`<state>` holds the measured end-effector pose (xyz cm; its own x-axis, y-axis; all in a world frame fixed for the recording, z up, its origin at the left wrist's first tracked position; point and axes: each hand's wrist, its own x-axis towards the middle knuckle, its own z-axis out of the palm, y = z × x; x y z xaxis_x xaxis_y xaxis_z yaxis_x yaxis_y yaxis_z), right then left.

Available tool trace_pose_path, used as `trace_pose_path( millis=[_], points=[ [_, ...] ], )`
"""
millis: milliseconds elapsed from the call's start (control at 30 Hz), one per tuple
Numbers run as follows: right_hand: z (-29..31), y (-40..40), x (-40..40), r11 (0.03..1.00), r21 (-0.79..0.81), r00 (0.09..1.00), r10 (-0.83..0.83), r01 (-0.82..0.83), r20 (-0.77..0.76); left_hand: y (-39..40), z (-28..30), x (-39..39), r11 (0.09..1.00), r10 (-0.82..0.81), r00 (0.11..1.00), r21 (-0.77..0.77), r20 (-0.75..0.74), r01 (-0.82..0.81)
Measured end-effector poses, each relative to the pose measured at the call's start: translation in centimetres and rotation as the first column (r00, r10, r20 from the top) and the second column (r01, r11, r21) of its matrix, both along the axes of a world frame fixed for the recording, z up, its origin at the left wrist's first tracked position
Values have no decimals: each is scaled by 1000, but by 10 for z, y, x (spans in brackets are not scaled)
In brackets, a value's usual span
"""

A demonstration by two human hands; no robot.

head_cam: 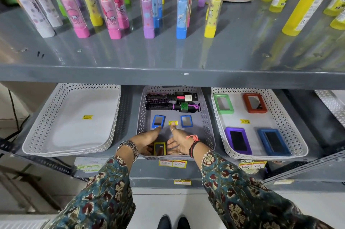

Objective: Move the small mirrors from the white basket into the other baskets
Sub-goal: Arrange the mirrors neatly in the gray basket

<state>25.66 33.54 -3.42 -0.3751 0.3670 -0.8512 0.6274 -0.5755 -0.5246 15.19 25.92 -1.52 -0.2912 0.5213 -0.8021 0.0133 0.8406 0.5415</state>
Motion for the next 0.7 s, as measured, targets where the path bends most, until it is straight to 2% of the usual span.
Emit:
trace_pose_path(
  millis=[167, 333, 700],
  points=[
    [-17, 5, -13, 988, 154, 1000, -13, 16, -25, -2, 2, -2, 999, 37, 999, 28, 11, -38],
    [-26, 8, -20, 984, 178, 999, -1, 8, -41, -2, 1, -4, 997, 61, 997, 53, 49, -63],
    [-34, 15, -22, 972, 234, 1000, -8, 13, -23, -1, 1, -5, 1000, 5, 1000, 16, 11, -5]
  ],
)
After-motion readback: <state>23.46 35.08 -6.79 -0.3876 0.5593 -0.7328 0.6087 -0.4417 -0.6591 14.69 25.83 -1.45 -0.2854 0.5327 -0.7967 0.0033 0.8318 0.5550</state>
